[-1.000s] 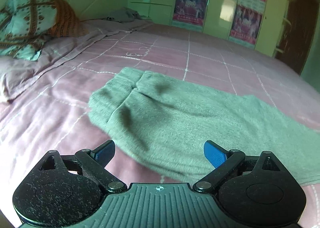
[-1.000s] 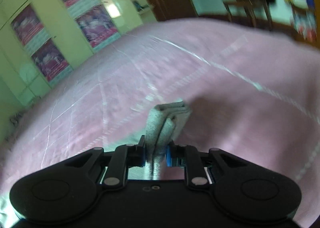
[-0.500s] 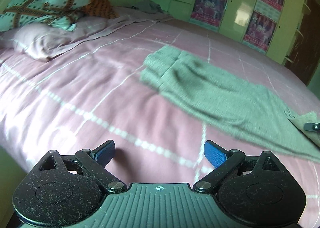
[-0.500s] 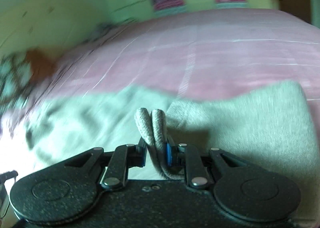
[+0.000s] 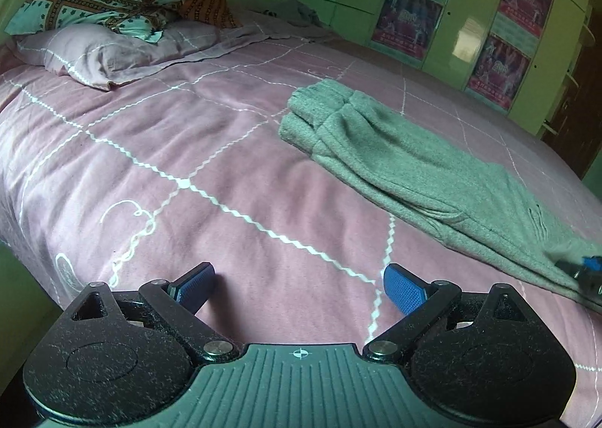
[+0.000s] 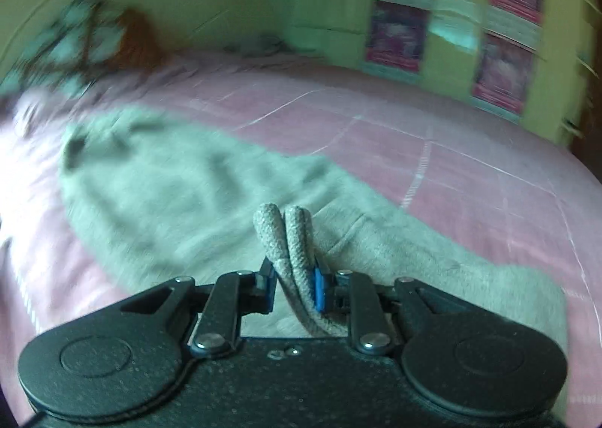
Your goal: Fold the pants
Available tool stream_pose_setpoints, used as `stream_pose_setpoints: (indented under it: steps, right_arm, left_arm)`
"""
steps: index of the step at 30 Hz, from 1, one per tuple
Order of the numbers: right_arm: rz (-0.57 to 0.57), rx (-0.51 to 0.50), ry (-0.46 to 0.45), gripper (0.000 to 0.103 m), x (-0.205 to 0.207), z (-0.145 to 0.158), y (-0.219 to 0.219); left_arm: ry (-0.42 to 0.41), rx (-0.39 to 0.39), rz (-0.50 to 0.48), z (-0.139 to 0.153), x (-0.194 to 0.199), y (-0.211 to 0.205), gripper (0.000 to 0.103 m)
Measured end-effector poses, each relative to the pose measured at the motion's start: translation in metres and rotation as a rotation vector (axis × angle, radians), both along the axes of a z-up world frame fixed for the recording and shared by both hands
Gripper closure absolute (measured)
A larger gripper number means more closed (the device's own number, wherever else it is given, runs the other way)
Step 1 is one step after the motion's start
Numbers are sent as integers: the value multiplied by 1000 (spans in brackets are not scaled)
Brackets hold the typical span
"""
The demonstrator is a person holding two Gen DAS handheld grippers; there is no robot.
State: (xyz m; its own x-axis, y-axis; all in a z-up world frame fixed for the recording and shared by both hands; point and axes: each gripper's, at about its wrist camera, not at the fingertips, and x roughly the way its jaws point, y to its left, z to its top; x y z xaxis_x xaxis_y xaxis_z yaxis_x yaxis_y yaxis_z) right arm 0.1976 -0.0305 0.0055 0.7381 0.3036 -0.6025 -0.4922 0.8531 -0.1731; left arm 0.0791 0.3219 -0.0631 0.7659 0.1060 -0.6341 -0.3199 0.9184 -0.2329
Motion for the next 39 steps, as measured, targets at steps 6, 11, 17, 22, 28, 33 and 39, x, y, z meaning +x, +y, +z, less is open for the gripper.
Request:
stream_pose_setpoints:
  steps: [6,11,17,22,28,33,39]
  right_arm:
    - [105,294,201,45,-4,-3,-7]
    - [11,418,148,68,-11,19,-44]
    - [-237,392,37,65,-23,28,-131]
    - [-409,365,44,65,-38,12,-197]
    - [-464,381,43,65,-50,-6,-226]
    - [-434,455,43,65,-53,-9,-233]
    - [-437,424,89,64,-43,-20,-230]
  left_arm:
    - [-8,-3,-29,11,-1,-20,8]
    - [-84,-64,-132,36,11,-55,8]
    - [-124,-123,-380,58,65,-145,41]
    - [10,-200,-440,37,120,-196,65]
    - [93,-313,-449,18,151,-212,53]
    - [120,-476,-438,-2,164,-210,55]
    - [-34,-451,-434,5,140,-216,85]
